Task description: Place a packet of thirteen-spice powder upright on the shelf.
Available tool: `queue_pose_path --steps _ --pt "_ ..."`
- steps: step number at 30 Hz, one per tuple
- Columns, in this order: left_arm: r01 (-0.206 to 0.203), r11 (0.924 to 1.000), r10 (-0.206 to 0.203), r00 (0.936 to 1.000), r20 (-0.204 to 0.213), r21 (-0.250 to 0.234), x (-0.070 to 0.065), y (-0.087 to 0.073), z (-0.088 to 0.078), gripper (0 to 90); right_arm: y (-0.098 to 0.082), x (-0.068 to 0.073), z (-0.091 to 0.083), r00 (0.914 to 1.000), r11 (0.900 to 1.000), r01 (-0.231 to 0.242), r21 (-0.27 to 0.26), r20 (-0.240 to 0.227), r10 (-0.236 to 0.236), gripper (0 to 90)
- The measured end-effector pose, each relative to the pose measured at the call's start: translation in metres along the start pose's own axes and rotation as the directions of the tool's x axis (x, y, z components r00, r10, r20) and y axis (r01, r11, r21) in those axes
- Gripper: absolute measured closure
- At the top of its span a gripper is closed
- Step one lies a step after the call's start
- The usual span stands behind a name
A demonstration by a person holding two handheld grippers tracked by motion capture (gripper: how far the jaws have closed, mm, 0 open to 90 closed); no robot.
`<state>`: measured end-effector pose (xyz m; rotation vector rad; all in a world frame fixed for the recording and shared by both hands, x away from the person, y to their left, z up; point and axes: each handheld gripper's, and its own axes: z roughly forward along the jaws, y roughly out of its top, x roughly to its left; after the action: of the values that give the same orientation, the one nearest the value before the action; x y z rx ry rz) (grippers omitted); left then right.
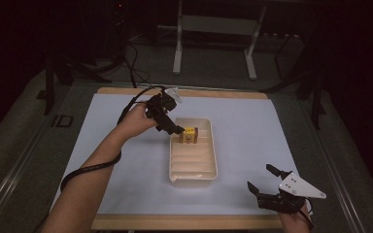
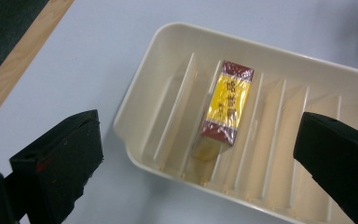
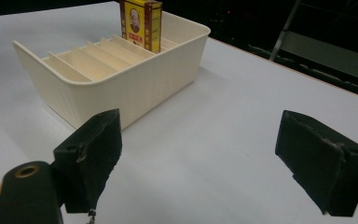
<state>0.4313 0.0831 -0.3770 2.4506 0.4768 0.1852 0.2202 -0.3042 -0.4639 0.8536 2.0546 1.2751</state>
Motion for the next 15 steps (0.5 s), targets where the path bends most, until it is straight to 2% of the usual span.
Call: queue_pose_path --steps 2,5,7,10,15 --pt "0.023 0.9997 -0.023 0.9997 -0.010 -0.010 0.000 -0.004 -0.003 1.3 0.000 0.000 0.000 1.0000 1.000 -0.003 0.000 0.001 0.003 14.6" --pt "0.036 0.9992 -0.036 0.9992 -0.017 -0.016 -0.003 -0.011 -0.008 1.4 0.000 0.001 0.000 1.0000 1.000 -0.002 -0.002 0.004 0.002 14.6" --pt "0.062 0.9975 -0.062 0.9980 -0.005 -0.035 -0.005 -0.018 -0.012 1.4 0.000 0.000 0.000 1.0000 1.000 -0.007 -0.002 0.005 0.007 14.6" --pt "0.085 0.9952 -0.085 0.9963 -0.009 -0.050 -0.009 -0.027 -0.017 1.4 0.000 0.000 0.000 0.9999 1.000 -0.008 0.000 0.007 0.008 14.6" --pt "0.118 0.9903 -0.121 0.9922 -0.032 -0.074 -0.015 -0.044 -0.023 1.4 0.000 0.001 0.000 1.0000 1.000 -0.003 -0.002 0.009 0.003 14.6"
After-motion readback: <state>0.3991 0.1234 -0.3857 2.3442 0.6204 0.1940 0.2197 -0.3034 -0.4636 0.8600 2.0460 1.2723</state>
